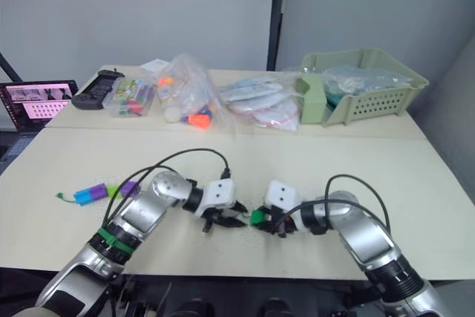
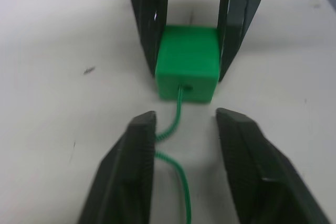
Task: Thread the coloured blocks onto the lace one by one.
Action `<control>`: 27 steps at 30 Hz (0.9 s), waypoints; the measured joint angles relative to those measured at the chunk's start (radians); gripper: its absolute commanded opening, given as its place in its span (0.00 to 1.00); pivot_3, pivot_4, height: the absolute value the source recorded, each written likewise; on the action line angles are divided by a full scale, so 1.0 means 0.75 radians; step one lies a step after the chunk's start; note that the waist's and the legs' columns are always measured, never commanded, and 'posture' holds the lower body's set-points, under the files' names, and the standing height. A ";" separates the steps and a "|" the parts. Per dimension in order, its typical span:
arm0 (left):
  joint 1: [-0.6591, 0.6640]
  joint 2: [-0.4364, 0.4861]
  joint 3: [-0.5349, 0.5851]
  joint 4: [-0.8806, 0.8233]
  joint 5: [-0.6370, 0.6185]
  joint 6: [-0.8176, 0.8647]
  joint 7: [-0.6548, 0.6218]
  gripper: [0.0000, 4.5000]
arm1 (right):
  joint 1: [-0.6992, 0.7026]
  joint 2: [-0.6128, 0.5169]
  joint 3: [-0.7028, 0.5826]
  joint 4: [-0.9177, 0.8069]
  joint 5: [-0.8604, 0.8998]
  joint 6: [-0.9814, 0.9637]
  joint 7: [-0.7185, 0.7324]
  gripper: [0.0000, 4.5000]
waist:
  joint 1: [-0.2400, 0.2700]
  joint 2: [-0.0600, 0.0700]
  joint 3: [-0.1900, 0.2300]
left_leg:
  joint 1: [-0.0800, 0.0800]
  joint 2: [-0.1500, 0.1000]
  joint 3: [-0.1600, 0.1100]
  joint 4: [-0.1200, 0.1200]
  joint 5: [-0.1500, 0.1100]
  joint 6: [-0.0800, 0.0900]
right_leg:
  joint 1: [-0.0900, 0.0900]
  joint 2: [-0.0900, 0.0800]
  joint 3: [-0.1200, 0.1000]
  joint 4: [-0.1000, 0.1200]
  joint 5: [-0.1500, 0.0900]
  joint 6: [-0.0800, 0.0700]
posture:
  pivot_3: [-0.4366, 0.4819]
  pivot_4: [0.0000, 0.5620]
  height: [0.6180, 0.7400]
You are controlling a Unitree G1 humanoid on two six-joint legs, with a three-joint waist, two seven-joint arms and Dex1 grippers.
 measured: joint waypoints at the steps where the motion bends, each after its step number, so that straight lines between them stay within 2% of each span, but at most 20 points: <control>1: 0.000 0.013 0.010 0.000 -0.007 0.002 -0.004 0.47 | 0.000 0.000 0.000 0.000 0.000 0.000 0.000 0.26 | 0.000 0.000 0.000 | 0.000 0.000 0.000 0.000 0.000 0.000 | 0.000 0.000 0.000 0.000 0.000 0.000 | 0.48 0.27 1.00; 6: 0.008 0.035 0.034 0.013 -0.008 -0.009 0.013 0.47 | 0.001 -0.003 -0.001 0.000 0.000 0.000 0.002 0.26 | 0.002 0.000 0.000 | 0.000 0.000 0.000 0.000 0.000 0.000 | 0.000 0.000 0.000 0.000 0.000 0.000 | 0.48 0.27 1.00; 14: 0.008 -0.048 0.027 0.066 0.010 -0.019 0.063 0.47 | 0.001 -0.002 -0.001 -0.001 0.000 0.000 0.001 0.26 | 0.001 0.000 0.000 | 0.000 0.000 0.000 0.000 0.000 0.000 | 0.000 0.000 0.000 0.000 0.000 0.000 | 0.48 0.27 1.00; 15: 0.008 -0.053 0.025 0.075 0.011 -0.023 0.066 0.35 | 0.003 -0.002 -0.001 -0.003 0.000 0.000 0.001 0.26 | 0.001 0.000 0.000 | 0.000 0.000 0.000 0.000 0.000 0.000 | 0.000 0.000 0.000 0.000 0.000 0.000 | 0.48 0.27 1.00; 20: 0.009 -0.061 0.025 0.088 0.011 -0.046 0.064 0.01 | 0.011 -0.004 -0.002 -0.014 0.000 0.001 -0.007 0.26 | 0.001 0.000 0.000 | 0.000 0.000 0.000 0.000 0.000 0.000 | 0.000 0.000 0.000 0.000 0.000 0.000 | 0.48 0.27 1.00; 27: 0.009 -0.054 0.025 0.081 0.010 -0.051 0.050 0.00 | 0.017 -0.005 -0.002 -0.022 0.000 0.002 -0.014 0.26 | 0.001 0.000 0.000 | 0.000 0.000 0.000 0.000 0.000 0.000 | 0.000 0.000 0.000 0.000 0.000 0.000 | 0.48 0.27 1.00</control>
